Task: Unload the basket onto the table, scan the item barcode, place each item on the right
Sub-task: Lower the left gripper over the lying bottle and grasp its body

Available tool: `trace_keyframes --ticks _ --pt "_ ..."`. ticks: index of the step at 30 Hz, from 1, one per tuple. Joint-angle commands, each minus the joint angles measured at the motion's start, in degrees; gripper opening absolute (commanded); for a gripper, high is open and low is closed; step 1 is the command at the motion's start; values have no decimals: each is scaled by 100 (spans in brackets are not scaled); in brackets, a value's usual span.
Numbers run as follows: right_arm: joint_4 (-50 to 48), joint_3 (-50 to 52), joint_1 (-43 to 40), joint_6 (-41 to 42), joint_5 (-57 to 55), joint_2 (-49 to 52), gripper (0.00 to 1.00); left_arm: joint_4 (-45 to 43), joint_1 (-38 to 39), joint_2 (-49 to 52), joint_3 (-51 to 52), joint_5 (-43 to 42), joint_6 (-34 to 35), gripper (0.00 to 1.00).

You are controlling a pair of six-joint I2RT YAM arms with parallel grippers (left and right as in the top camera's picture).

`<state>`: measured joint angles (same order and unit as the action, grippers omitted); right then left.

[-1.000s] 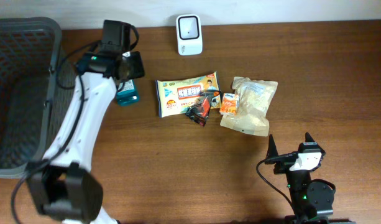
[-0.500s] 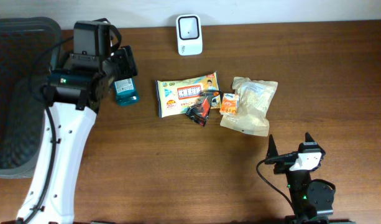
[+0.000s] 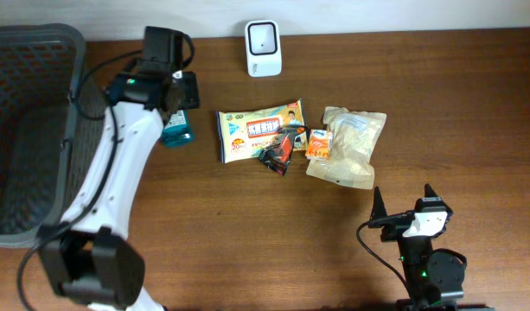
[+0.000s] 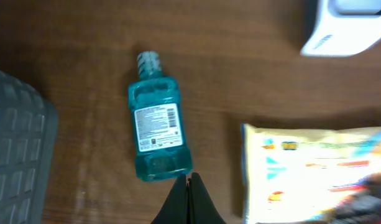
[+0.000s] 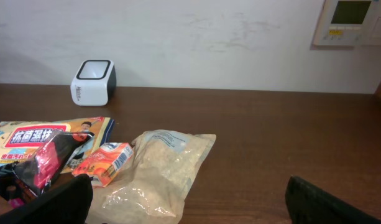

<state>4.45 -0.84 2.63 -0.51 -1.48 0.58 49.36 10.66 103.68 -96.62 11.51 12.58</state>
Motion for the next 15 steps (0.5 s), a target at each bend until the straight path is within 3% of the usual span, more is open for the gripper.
trace_keyframes --ticks 1,11,15 --pt "17 52 35 -31 -9 -37 99 -136 17 590 11 820 -173 0" --pt "17 52 35 -31 -9 -37 99 -1150 -33 1779 11 1709 -146 0" --pt "17 52 35 -31 -9 -37 98 -1386 -37 2009 11 2238 463 0"
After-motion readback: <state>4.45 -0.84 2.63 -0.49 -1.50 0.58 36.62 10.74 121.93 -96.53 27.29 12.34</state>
